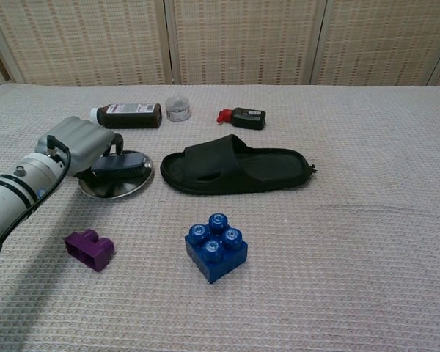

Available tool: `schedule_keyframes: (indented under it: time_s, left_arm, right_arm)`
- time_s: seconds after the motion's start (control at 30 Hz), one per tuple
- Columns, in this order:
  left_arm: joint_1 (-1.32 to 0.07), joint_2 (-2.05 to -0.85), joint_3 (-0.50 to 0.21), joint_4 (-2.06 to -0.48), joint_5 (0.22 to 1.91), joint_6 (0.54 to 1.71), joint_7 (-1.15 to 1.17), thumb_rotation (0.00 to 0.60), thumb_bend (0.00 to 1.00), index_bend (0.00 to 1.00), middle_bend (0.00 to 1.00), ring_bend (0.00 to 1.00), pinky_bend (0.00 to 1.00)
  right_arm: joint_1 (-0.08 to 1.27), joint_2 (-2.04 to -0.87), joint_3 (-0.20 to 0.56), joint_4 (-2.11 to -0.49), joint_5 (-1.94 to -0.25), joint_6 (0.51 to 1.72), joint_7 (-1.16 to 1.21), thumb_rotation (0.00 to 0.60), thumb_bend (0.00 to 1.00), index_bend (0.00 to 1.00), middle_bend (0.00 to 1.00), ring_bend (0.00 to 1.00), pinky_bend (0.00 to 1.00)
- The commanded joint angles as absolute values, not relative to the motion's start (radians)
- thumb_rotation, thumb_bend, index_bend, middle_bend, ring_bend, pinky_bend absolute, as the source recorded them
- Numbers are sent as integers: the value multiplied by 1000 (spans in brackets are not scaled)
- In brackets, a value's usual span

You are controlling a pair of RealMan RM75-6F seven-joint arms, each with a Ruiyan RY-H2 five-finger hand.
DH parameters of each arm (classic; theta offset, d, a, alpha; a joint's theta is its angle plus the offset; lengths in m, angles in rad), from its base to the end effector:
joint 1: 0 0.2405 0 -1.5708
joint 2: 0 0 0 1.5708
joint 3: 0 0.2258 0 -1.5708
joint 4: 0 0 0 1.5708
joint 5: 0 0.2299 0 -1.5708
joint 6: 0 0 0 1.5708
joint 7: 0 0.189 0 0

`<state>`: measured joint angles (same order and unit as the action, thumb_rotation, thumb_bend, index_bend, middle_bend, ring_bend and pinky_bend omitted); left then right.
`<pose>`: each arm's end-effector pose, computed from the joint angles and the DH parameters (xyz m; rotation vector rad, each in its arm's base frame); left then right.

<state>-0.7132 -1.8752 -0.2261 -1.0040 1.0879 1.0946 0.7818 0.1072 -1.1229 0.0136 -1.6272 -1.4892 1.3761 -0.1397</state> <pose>-0.1630 0.3994 -0.0754 -1.6958 -0.4996 -0.5585 -0.2961 -0.2214 0.1000 1.5158 -0.9032 0.7386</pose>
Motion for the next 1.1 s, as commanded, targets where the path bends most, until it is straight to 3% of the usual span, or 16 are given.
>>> schedule_keyframes:
  time_s: [0.03, 0.23, 0.37, 0.6, 0.87, 1.1]
  left_arm:
    - [-716, -1880, -221, -989, 1103, 1104, 770, 600, 375, 366, 405, 902, 1000]
    - [-717, -1887, -215, -963, 1108, 1104, 768, 600, 375, 419, 441, 893, 1000]
    - [-709, -1883, -204, -966, 1151, 1139, 718, 600, 381, 483, 518, 893, 1000]
    - [-692, -1833, -202, -1070, 1186, 1164, 661, 600, 384, 528, 574, 893, 1000]
    - [-701, -1794, -232, -1175, 1162, 1171, 713, 600, 382, 521, 566, 893, 1000]
    - [-735, -1755, -288, -1322, 1113, 1166, 776, 600, 383, 512, 556, 893, 1000]
  right_arm:
    - [107, -1123, 13, -1628, -1488, 1374, -141, 600, 119, 0, 0, 0, 0]
    - [107, -1123, 13, -1631, -1485, 1374, -147, 600, 118, 0, 0, 0, 0]
    - [109, -1125, 13, -1631, -1483, 1370, -152, 600, 119, 0, 0, 0, 0]
    - [133, -1153, 6, -1595, -1506, 1336, -138, 600, 122, 0, 0, 0, 0]
    - [227, -1209, 32, -1533, -1541, 1241, -88, 600, 405, 0, 0, 0, 0]
    - [485, -1341, 117, -1386, -1508, 930, -59, 600, 569, 0, 0, 0, 0]
